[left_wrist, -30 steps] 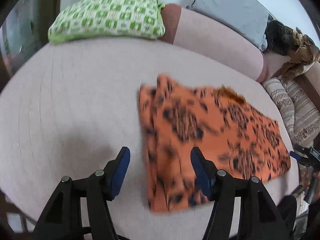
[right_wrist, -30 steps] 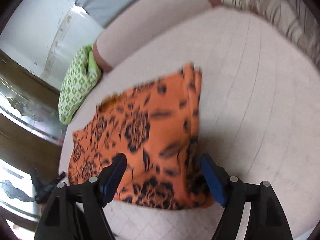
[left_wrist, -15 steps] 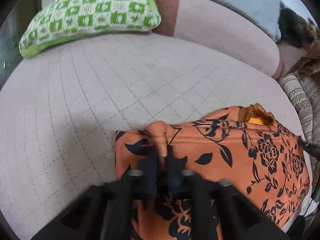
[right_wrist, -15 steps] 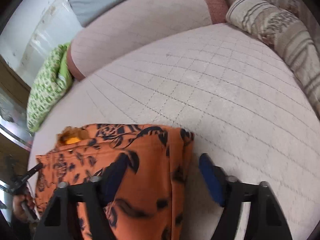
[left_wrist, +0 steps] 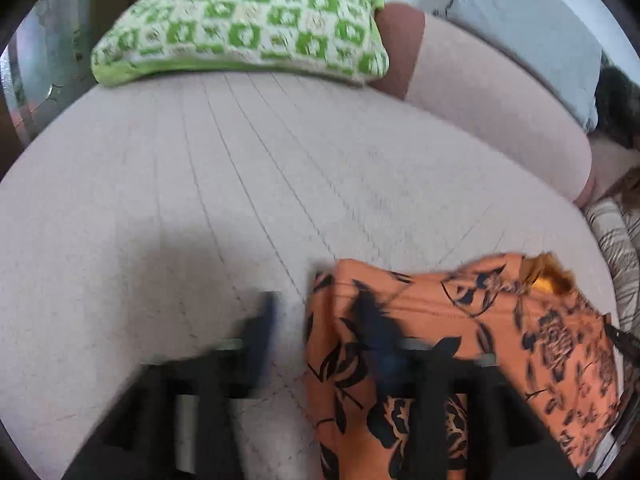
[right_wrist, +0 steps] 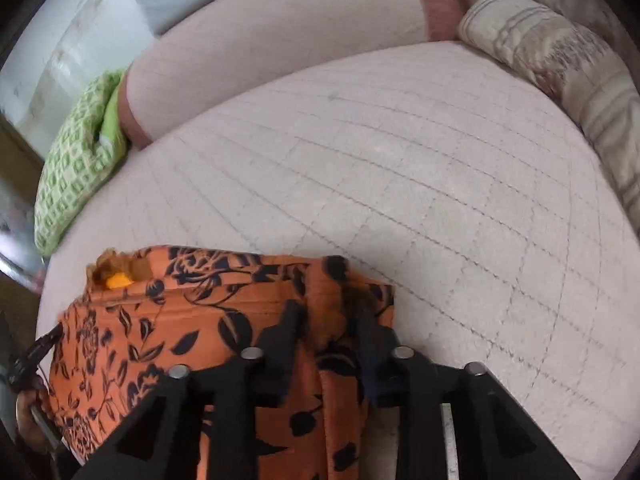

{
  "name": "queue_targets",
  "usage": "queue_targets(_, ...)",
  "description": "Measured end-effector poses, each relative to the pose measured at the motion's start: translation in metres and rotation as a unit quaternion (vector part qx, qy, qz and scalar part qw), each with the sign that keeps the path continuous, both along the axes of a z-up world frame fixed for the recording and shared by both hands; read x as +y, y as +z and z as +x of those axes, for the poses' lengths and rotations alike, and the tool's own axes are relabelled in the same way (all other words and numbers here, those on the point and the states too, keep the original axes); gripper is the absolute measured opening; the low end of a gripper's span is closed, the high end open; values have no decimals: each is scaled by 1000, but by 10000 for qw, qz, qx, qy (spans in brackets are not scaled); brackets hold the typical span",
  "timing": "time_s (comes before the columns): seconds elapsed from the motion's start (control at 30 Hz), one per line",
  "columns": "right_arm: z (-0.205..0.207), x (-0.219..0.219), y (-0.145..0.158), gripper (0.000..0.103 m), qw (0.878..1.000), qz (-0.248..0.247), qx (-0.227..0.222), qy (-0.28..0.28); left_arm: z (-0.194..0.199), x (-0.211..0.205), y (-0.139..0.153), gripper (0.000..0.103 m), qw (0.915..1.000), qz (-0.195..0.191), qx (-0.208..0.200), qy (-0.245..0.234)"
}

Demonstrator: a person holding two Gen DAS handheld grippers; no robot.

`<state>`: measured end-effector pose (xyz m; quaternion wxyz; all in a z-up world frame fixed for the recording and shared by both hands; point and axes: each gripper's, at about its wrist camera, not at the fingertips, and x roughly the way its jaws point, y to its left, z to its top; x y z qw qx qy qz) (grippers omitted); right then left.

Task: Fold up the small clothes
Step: 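Release the folded blouse and open both tools above it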

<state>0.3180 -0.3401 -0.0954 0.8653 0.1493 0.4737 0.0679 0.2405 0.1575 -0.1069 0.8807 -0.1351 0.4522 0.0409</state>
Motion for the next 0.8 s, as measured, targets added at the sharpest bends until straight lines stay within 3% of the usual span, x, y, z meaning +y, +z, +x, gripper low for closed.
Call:
queue_targets(0.03,-8,-5,9,73,9998,-56,-121,-178,-7,3,9,58,9999,88,-89,10)
queue_targets(0.07,-15,-9,16,79,9993,-93,-249,-266,-13,4,16,58,9998,141,-154,-17)
queue_targets(0.13,-31,-14,37,79,9984,-4,-513,-239,-30,-1,31,58,9994,83,-253,-237)
queue_targets(0.27,-67,1,69,79,9929,902,-621,460,-89,-29,52,58,9951,73,-435,-882)
queue_targets(0.33,-85,9,65,80,9822,1647,-466,771,-119,-44,51,60,9937,-33,-409,-1045)
queue_targets(0.4,-95,20,47,83,9745,2043,-223,897,-132,-59,44,62,9936,-112,-279,-1091)
queue_targets(0.5,-99,14,-11,80,9827,1708,473,541,-134,-67,-2,59,9934,110,653,-939)
queue_targets(0.53,-103,3,-15,73,9790,1985,394,252,-138,-64,-5,59,9948,42,522,-878)
queue_targets(0.6,-108,-2,4,73,9787,2023,355,58,-144,-63,7,56,9957,69,489,-789)
queue_targets(0.67,-123,5,37,74,9798,1953,-187,396,-155,-59,23,56,9968,-96,138,-780)
queue_targets(0.7,-129,9,44,75,9756,2088,-288,614,-159,-60,28,56,9969,41,44,-791)
queue_targets(0.73,-133,14,44,78,9718,2220,-304,738,-160,-61,28,56,9968,160,77,-781)
queue_targets(0.8,-137,17,23,87,9704,2289,-24,768,-156,-56,7,56,9957,313,526,-699)
